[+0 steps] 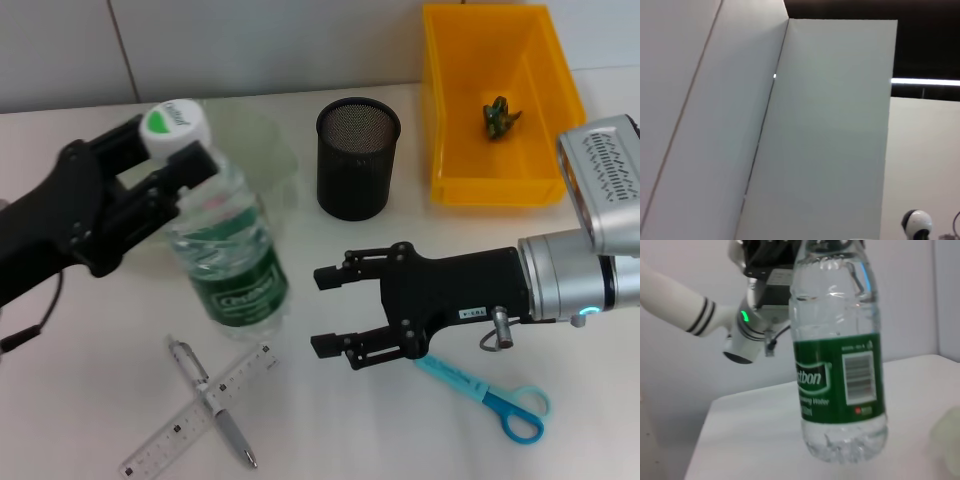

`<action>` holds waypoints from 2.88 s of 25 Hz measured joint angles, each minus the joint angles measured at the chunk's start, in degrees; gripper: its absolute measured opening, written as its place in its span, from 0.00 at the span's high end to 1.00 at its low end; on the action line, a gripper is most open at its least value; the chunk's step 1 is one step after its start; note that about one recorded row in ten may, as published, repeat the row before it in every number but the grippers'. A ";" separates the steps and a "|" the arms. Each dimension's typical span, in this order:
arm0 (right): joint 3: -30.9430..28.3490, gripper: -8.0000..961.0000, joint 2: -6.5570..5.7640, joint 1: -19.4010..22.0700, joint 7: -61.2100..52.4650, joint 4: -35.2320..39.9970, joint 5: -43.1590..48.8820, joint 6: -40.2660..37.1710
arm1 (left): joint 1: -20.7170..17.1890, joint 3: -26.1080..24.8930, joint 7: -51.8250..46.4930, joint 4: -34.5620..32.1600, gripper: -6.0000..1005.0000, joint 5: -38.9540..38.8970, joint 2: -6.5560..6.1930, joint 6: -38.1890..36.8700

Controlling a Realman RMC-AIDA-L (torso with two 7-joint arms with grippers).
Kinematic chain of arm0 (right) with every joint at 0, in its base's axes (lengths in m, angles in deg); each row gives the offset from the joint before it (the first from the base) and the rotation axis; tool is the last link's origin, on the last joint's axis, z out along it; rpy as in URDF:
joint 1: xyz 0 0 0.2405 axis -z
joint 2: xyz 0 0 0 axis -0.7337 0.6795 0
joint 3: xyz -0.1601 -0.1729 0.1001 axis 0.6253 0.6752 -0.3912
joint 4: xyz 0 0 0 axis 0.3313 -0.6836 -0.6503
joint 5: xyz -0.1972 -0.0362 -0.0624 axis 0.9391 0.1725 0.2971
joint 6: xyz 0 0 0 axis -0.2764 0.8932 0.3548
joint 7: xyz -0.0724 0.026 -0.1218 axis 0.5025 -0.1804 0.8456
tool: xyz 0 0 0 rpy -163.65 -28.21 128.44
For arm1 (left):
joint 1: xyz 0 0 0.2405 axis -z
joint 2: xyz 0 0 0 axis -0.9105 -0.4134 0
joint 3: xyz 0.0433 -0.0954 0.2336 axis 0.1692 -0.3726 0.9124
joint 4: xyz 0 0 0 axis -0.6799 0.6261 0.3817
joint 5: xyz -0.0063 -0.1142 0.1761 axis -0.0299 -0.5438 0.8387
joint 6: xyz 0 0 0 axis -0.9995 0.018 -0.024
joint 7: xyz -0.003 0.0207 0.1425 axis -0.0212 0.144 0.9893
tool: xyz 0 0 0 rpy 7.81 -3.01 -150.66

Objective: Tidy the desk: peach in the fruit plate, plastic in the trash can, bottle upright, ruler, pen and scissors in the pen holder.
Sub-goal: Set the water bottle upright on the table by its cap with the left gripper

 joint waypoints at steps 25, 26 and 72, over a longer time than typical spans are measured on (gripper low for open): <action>0.03 0.19 -0.17 4.21 2.87 -0.76 -4.31 3.15 | -7.51 -5.06 21.24 4.29 0.52 0.15 0.45 15.40; 0.02 0.19 -0.20 4.19 2.77 -0.77 -4.30 3.16 | -7.44 -5.52 22.48 5.13 0.52 0.15 0.48 15.72; 0.60 0.20 -0.25 3.90 1.11 -0.85 -4.29 3.44 | -6.25 -10.11 33.10 17.02 0.49 -4.96 0.83 21.13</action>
